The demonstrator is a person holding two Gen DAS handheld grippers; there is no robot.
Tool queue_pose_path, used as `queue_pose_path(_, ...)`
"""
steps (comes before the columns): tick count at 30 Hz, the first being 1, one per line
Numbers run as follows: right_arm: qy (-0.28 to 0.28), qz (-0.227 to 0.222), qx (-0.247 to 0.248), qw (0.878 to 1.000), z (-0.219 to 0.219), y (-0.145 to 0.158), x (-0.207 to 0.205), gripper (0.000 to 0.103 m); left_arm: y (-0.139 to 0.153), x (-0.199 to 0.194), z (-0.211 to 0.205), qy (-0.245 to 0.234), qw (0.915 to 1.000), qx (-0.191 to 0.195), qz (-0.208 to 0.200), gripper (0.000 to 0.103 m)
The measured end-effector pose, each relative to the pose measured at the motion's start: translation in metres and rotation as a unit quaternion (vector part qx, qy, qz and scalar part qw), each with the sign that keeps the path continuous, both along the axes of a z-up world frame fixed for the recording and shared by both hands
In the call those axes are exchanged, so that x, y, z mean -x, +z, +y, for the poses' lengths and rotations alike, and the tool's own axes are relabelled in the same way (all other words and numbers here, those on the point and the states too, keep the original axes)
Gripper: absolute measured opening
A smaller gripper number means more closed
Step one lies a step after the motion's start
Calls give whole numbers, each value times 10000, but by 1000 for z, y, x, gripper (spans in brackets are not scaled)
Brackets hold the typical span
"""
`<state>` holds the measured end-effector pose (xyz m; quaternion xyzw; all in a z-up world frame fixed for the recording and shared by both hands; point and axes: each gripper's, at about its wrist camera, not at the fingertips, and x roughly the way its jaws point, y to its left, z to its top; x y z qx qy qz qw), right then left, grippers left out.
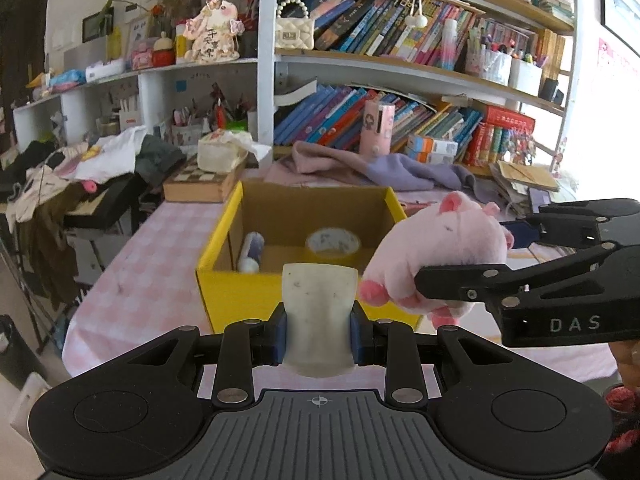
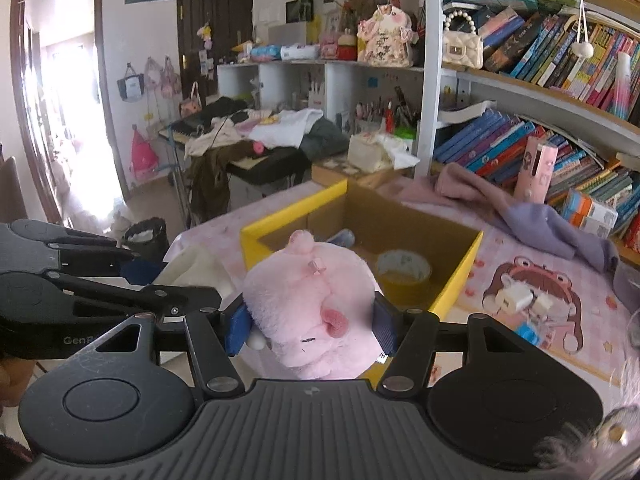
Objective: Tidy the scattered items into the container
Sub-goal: 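Lift and carry the soap bar and pink pig toward the yellow box, then lower the soap and pig into the box and open both tools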
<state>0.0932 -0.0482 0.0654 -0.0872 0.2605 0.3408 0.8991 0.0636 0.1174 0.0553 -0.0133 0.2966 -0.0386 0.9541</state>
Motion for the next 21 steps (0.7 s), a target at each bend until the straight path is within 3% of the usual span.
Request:
queue_pose_path(9, -106, -75, -168, 9998, -5, 7, -63, 58, 9, -59, -4, 48, 9999, -143, -49, 28)
queue_pose_path(21, -120, 213, -324, 9992, 0, -7, -153, 58, -13, -132, -9, 78, 9974, -523, 490, 28)
